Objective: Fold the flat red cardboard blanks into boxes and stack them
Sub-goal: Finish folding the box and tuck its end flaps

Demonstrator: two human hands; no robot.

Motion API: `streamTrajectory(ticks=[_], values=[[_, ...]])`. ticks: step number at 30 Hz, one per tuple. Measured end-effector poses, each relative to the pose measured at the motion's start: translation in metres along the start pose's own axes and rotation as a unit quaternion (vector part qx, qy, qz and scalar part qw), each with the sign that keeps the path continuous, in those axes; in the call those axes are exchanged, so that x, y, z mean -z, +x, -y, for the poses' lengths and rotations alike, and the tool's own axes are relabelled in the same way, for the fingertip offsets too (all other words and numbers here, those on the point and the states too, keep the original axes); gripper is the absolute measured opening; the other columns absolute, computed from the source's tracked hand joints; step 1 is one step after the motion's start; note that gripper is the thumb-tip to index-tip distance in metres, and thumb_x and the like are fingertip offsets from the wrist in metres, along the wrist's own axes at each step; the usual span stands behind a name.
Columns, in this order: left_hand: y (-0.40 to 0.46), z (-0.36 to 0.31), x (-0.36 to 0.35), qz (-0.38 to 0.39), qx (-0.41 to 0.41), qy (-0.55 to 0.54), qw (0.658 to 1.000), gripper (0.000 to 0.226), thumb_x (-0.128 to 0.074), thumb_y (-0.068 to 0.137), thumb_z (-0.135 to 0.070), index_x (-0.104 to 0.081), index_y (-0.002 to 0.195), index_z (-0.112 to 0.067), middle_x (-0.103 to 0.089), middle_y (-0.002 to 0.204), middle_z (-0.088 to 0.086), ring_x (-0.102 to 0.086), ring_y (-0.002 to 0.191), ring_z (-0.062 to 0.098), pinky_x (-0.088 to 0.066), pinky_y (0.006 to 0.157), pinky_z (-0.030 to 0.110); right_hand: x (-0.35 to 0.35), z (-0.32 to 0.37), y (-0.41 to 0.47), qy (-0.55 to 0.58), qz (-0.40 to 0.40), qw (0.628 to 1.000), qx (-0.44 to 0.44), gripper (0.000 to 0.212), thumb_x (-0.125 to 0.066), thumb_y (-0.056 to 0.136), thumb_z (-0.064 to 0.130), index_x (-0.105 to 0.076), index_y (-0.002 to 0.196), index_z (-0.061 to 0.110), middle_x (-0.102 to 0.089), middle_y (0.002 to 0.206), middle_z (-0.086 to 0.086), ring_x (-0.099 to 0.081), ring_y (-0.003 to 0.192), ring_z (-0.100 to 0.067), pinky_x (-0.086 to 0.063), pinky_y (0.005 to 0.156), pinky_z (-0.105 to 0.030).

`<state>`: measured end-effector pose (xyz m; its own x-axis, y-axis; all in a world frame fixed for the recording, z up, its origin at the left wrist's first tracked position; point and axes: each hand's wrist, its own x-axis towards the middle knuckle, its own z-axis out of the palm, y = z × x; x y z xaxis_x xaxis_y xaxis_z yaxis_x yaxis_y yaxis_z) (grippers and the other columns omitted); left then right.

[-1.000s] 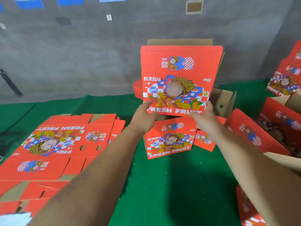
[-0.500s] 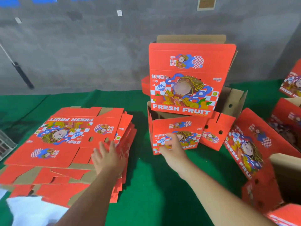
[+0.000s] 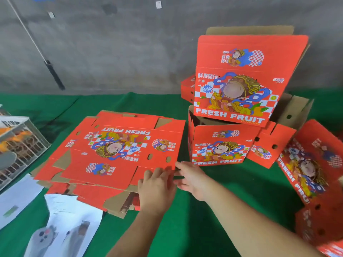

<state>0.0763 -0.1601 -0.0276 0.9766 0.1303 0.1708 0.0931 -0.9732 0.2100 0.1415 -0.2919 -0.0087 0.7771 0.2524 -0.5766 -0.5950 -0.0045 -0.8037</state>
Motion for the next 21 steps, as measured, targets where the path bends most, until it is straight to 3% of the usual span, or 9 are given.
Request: streamTrajectory(ticks=[3,8,12,15,18,20,21], values=[[-0.020,-0.027,-0.002,-0.015,-0.014,-0.028,0.999,0.036,-0.055,0.083,-0.045,-0.068,0.115,-0.039,-0.062,0.104,-0.013,-0.055,0.097,0.026,-0.045,0.074,0.041,-0.002,0.003,0.010,0.046,-0.051,0.998,0.015,0.009,-0.066,0.099,0.024,-0.067,0.106,0.019,-0.074,0.088,-0.002,-0.066,0.070,-0.017,-0.046,0.053,-0.025],[-0.027,-0.002,-0.001,-0.038,-0.050,-0.177,0.982,0.033,-0.054,0.091,-0.045,-0.069,0.119,-0.034,-0.066,0.118,-0.011,-0.061,0.106,0.023,-0.049,0.088,0.041,0.015,-0.003,0.009,0.056,-0.106,0.992,0.047,0.021,-0.055,0.100,0.002,-0.068,0.110,0.016,-0.078,0.092,-0.009,-0.073,0.078,-0.026,-0.058,0.066,-0.036],[-0.023,0.069,-0.001,-0.137,0.179,-0.186,0.956,0.057,-0.060,0.083,-0.037,-0.068,0.129,-0.006,-0.062,0.134,0.023,-0.059,0.119,0.045,-0.046,0.101,0.050,0.049,-0.010,0.000,0.017,-0.135,0.989,0.051,0.026,-0.055,0.102,0.002,-0.068,0.120,0.014,-0.075,0.108,-0.021,-0.072,0.100,-0.042,-0.057,0.090,-0.062],[-0.023,0.100,-0.001,-0.093,0.369,-0.246,0.891,0.084,-0.061,0.083,-0.051,-0.043,0.155,-0.011,-0.039,0.158,0.025,-0.035,0.144,0.047,-0.027,0.118,0.054,0.073,-0.021,-0.006,0.044,-0.111,0.991,0.057,0.028,-0.052,0.105,0.005,-0.067,0.125,0.016,-0.074,0.113,-0.020,-0.071,0.101,-0.038,-0.054,0.094,-0.058],[-0.026,0.095,-0.002,-0.070,0.414,-0.280,0.863,0.102,-0.068,0.083,-0.063,-0.020,0.164,-0.023,-0.024,0.165,0.017,-0.020,0.152,0.041,-0.014,0.123,0.055,0.095,-0.037,-0.012,0.116,-0.061,0.989,0.065,0.031,-0.045,0.107,0.006,-0.065,0.128,0.018,-0.073,0.121,-0.019,-0.070,0.103,-0.034,-0.052,0.091,-0.049],[-0.024,0.100,-0.004,-0.084,0.434,-0.287,0.850,0.102,-0.074,0.084,-0.062,-0.022,0.162,-0.023,-0.026,0.163,0.018,-0.023,0.150,0.042,-0.016,0.123,0.055,0.110,-0.046,-0.019,0.136,-0.050,0.987,0.069,0.033,-0.044,0.108,0.006,-0.065,0.129,0.020,-0.073,0.123,-0.016,-0.070,0.109,-0.034,-0.052,0.095,-0.049],[-0.022,0.106,-0.004,-0.086,0.449,-0.306,0.835,0.098,-0.073,0.083,-0.063,-0.030,0.159,-0.019,-0.035,0.158,0.022,-0.033,0.145,0.046,-0.024,0.121,0.057,0.116,-0.049,-0.023,0.136,-0.047,0.987,0.071,0.033,-0.044,0.108,0.007,-0.065,0.130,0.020,-0.073,0.124,-0.016,-0.070,0.112,-0.035,-0.051,0.098,-0.051]])
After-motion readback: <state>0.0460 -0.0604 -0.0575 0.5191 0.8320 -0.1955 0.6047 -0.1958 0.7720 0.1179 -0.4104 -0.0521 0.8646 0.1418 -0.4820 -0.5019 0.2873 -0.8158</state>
